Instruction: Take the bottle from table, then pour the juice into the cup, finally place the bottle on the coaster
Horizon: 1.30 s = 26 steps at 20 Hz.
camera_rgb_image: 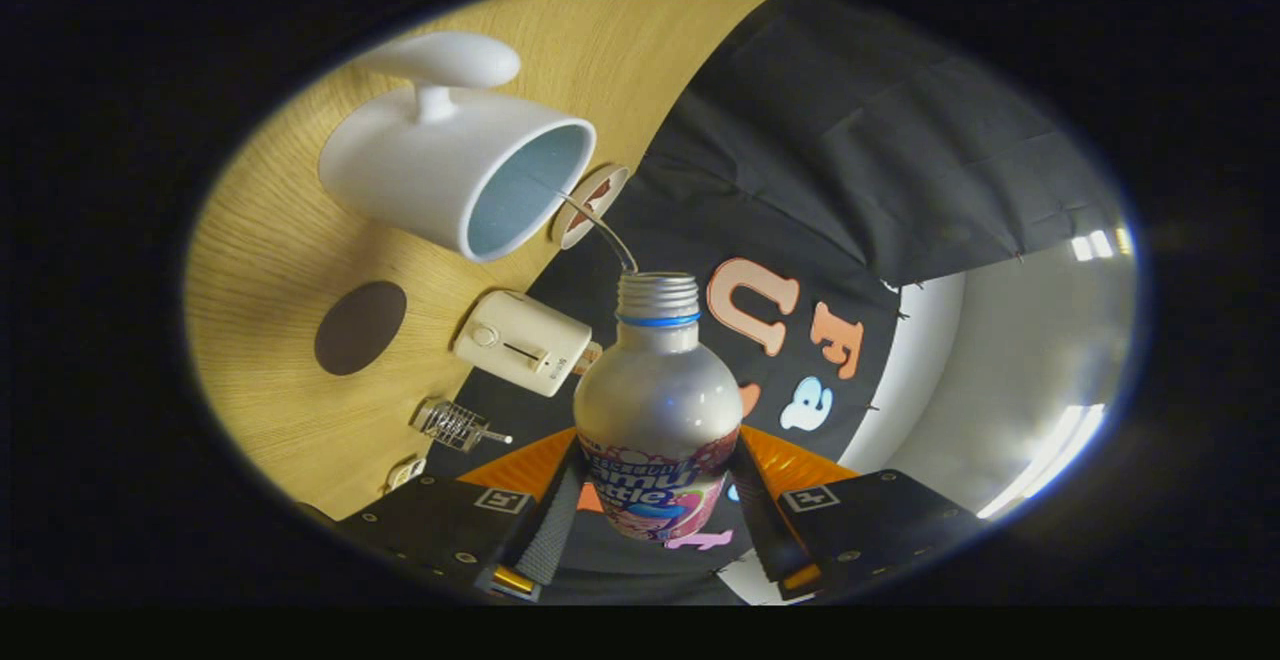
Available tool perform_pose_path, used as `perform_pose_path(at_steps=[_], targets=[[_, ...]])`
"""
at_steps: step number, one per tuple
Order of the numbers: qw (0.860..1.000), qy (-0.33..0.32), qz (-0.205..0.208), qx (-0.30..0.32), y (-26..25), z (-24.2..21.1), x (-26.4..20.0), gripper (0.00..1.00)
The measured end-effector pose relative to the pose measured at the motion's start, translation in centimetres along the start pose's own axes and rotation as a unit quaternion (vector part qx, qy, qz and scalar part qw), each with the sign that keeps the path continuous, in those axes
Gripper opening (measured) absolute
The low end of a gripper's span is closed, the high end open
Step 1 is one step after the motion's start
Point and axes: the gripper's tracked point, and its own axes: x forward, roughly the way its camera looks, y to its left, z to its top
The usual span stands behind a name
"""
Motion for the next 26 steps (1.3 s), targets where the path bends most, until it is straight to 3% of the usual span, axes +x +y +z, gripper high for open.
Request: perform_pose_path(at_steps=[10,18,22,26], targets=[[1.000,-0.014,0.013,-0.003,0.5,1.0,-0.4,0.76],[0.996,-0.012,0.066,0.067,4.2,1.8,-1.6,0.76],[0.980,0.006,0.104,0.172,5.5,1.9,-1.9,0.76],[0.941,0.039,0.120,0.315,5.4,1.2,-1.9,0.76]])
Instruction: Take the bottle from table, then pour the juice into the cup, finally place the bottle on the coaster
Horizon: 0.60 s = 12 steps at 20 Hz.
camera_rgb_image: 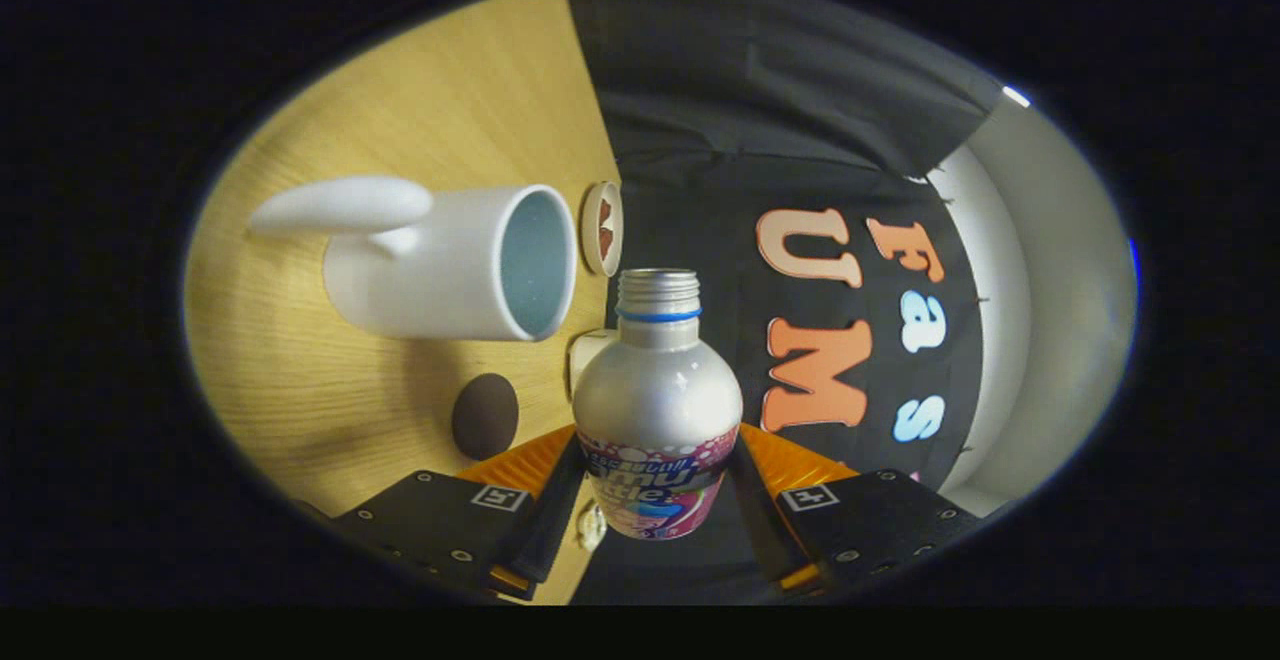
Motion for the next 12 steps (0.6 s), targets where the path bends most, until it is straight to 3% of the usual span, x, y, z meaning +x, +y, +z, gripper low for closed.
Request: perform_pose_path(at_steps=[2,5,8,12], targets=[[0.997,0.003,-0.006,0.078,-1.4,0.1,-0.2,0.77],[0.981,0.019,-0.030,0.189,-4.0,-1.1,0.5,0.77],[0.953,0.019,-0.030,0.300,-5.5,-2.1,1.2,0.77],[0.905,0.002,-0.011,0.426,-6.9,-2.5,2.1,0.77]])
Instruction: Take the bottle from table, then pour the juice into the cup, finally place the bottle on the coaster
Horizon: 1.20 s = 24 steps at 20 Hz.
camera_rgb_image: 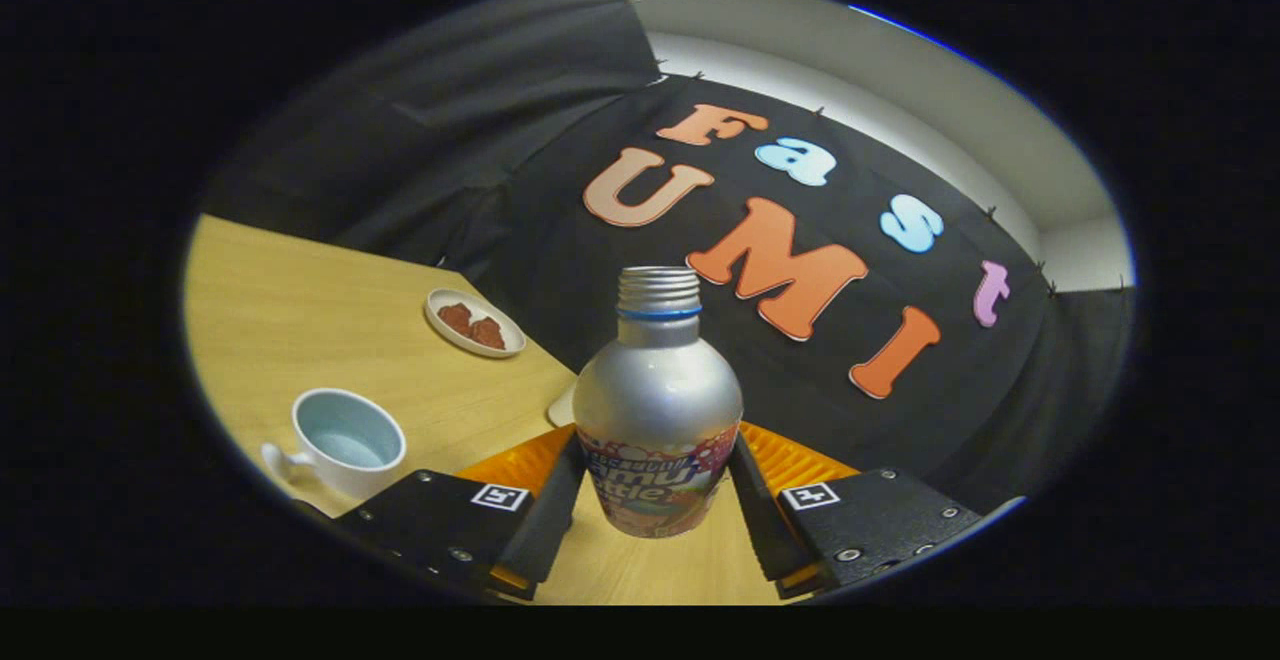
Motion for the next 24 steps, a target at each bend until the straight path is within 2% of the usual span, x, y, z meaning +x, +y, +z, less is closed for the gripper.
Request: perform_pose_path(at_steps=[4,10,16,24], targets=[[0.994,-0.003,0.018,0.107,0.1,0.0,0.8,0.77],[0.972,0.027,0.061,0.225,1.7,-2.5,2.0,0.77],[0.958,0.063,0.072,0.269,3.4,-6.0,3.5,0.77],[0.957,0.090,0.073,0.267,4.9,-8.7,4.7,0.77]])
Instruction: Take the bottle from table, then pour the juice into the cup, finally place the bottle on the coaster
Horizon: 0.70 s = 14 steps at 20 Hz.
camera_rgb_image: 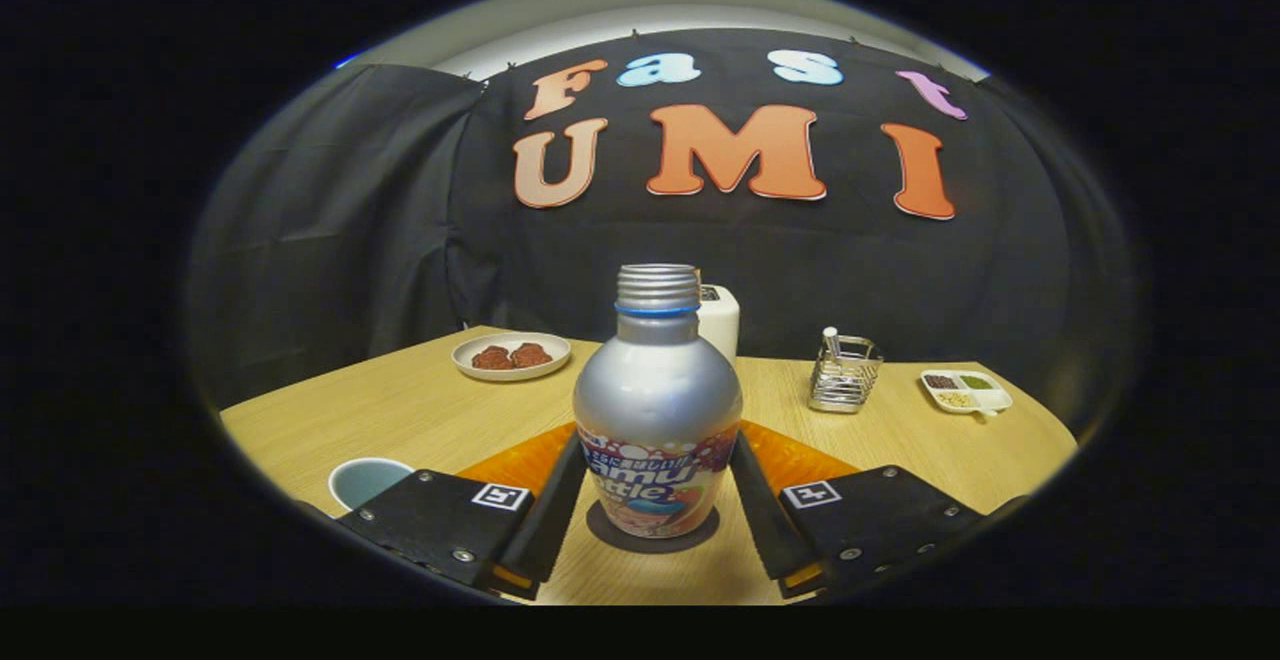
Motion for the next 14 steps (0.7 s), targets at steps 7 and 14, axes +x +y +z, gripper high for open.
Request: perform_pose_path(at_steps=[7,14], targets=[[1.000,0.016,-0.001,0.006,0.2,-2.1,1.0,0.77],[1.000,0.014,-0.009,-0.009,0.2,-2.5,1.3,0.78]])
